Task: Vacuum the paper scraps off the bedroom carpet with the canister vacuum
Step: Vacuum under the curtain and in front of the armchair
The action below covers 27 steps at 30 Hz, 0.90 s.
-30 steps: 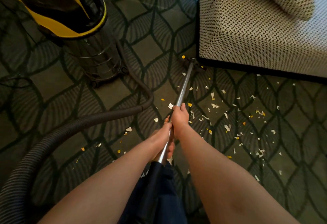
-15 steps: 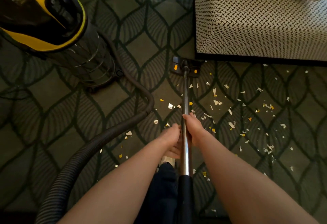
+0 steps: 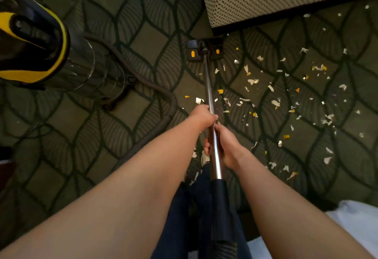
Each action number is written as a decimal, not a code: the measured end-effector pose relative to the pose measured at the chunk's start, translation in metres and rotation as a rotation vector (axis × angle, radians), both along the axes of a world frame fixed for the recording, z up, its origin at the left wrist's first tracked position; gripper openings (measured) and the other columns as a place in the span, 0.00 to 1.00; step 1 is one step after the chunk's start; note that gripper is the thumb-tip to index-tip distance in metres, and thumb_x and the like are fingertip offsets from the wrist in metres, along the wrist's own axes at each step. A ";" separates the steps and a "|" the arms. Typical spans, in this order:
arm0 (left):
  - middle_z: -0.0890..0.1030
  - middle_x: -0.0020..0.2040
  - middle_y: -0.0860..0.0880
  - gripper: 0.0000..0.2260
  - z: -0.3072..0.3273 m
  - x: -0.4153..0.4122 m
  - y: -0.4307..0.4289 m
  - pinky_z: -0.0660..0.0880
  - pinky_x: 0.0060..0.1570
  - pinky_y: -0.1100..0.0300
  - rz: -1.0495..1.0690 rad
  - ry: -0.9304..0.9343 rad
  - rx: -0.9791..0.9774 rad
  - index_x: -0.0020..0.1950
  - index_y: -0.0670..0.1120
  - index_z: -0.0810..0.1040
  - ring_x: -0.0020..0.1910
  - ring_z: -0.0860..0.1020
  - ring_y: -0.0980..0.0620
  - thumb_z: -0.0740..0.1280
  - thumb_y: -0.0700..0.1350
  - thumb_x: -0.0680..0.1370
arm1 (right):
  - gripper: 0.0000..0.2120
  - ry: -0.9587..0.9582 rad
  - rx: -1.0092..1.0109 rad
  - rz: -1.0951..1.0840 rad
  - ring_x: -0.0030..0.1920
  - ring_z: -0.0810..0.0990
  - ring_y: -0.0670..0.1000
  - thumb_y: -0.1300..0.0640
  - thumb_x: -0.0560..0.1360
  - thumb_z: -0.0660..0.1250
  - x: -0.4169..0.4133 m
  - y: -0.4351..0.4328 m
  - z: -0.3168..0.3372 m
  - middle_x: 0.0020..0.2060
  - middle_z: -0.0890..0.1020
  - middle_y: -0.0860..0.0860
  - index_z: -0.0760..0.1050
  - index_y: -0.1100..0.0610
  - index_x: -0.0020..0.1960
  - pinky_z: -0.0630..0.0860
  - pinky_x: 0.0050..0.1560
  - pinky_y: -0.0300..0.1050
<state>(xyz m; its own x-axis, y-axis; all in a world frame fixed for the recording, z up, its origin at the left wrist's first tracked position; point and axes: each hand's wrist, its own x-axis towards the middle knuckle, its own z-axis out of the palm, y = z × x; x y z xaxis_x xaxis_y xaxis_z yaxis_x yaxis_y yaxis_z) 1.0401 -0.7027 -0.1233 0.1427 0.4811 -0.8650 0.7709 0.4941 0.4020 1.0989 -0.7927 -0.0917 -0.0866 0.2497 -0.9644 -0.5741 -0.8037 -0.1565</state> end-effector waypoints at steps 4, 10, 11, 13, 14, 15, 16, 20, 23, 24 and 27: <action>0.81 0.49 0.44 0.10 -0.007 -0.006 -0.010 0.81 0.50 0.51 -0.100 0.054 0.048 0.55 0.43 0.77 0.47 0.81 0.45 0.68 0.46 0.76 | 0.17 -0.045 0.006 -0.018 0.26 0.73 0.49 0.44 0.82 0.56 -0.014 -0.015 -0.010 0.28 0.73 0.53 0.74 0.58 0.54 0.73 0.26 0.41; 0.79 0.41 0.44 0.07 0.001 -0.006 -0.020 0.81 0.36 0.55 -0.146 0.054 0.028 0.50 0.41 0.73 0.38 0.81 0.47 0.66 0.43 0.77 | 0.17 -0.073 0.027 -0.024 0.26 0.71 0.48 0.44 0.82 0.57 -0.020 -0.032 -0.001 0.29 0.72 0.52 0.75 0.57 0.53 0.72 0.25 0.39; 0.79 0.40 0.44 0.07 0.005 -0.006 -0.024 0.81 0.34 0.56 -0.160 0.060 0.039 0.49 0.42 0.73 0.37 0.81 0.48 0.67 0.44 0.77 | 0.17 -0.080 0.028 -0.023 0.26 0.71 0.48 0.44 0.82 0.57 -0.021 -0.035 0.005 0.29 0.72 0.52 0.75 0.57 0.53 0.72 0.24 0.38; 0.81 0.42 0.43 0.07 0.011 -0.007 -0.031 0.82 0.39 0.54 -0.177 0.063 0.046 0.49 0.42 0.73 0.39 0.82 0.47 0.67 0.45 0.76 | 0.17 -0.076 0.020 -0.026 0.26 0.71 0.48 0.45 0.82 0.57 -0.022 -0.042 0.012 0.29 0.72 0.52 0.76 0.58 0.53 0.72 0.24 0.38; 0.81 0.43 0.43 0.07 0.012 -0.008 -0.035 0.83 0.41 0.53 -0.187 0.062 0.044 0.49 0.42 0.74 0.40 0.83 0.46 0.67 0.45 0.76 | 0.17 -0.074 0.020 -0.027 0.26 0.72 0.48 0.45 0.82 0.57 -0.023 -0.046 0.015 0.29 0.72 0.52 0.76 0.58 0.53 0.72 0.25 0.39; 0.82 0.44 0.42 0.07 0.015 -0.009 -0.039 0.83 0.42 0.53 -0.193 0.062 0.038 0.49 0.42 0.74 0.41 0.83 0.46 0.67 0.45 0.76 | 0.18 -0.075 0.017 -0.027 0.27 0.72 0.48 0.45 0.82 0.57 -0.023 -0.050 0.019 0.29 0.72 0.52 0.76 0.58 0.54 0.72 0.25 0.39; 0.82 0.44 0.42 0.07 0.016 -0.010 -0.043 0.83 0.43 0.53 -0.191 0.061 0.032 0.49 0.41 0.75 0.41 0.83 0.46 0.67 0.45 0.76 | 0.18 -0.077 0.011 -0.026 0.27 0.72 0.47 0.44 0.82 0.57 -0.024 -0.054 0.022 0.30 0.73 0.52 0.76 0.58 0.55 0.73 0.26 0.39; 0.83 0.43 0.42 0.08 0.025 -0.012 -0.059 0.83 0.43 0.52 -0.167 0.063 0.023 0.49 0.41 0.75 0.40 0.84 0.46 0.68 0.45 0.76 | 0.20 -0.091 0.007 -0.021 0.27 0.72 0.47 0.44 0.82 0.57 -0.026 -0.069 0.031 0.29 0.73 0.52 0.76 0.60 0.59 0.73 0.27 0.39; 0.83 0.43 0.42 0.07 0.031 -0.012 -0.074 0.83 0.43 0.51 -0.157 0.072 0.033 0.46 0.42 0.75 0.39 0.84 0.46 0.68 0.45 0.74 | 0.20 -0.083 0.007 -0.022 0.27 0.72 0.47 0.45 0.82 0.57 -0.026 -0.082 0.036 0.29 0.73 0.51 0.77 0.59 0.60 0.73 0.27 0.39; 0.83 0.42 0.42 0.07 0.031 -0.011 -0.079 0.83 0.43 0.51 -0.157 0.075 0.044 0.45 0.42 0.75 0.39 0.84 0.46 0.68 0.45 0.74 | 0.20 -0.084 0.009 -0.020 0.27 0.72 0.47 0.45 0.82 0.56 -0.025 -0.086 0.036 0.29 0.73 0.51 0.77 0.59 0.60 0.73 0.26 0.38; 0.83 0.42 0.43 0.06 0.031 -0.011 -0.098 0.82 0.45 0.52 -0.155 0.077 0.058 0.42 0.43 0.74 0.40 0.84 0.46 0.68 0.46 0.74 | 0.21 -0.081 0.009 -0.014 0.27 0.71 0.47 0.45 0.82 0.56 -0.024 -0.103 0.036 0.29 0.72 0.51 0.77 0.59 0.59 0.72 0.26 0.38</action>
<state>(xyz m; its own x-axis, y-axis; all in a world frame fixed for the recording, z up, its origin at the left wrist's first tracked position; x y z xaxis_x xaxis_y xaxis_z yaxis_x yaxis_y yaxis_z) 1.0290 -0.8010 -0.0923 0.1533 0.5078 -0.8478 0.8658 0.3446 0.3629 1.0744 -0.8954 -0.0559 -0.0045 0.2595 -0.9657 -0.5705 -0.7938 -0.2106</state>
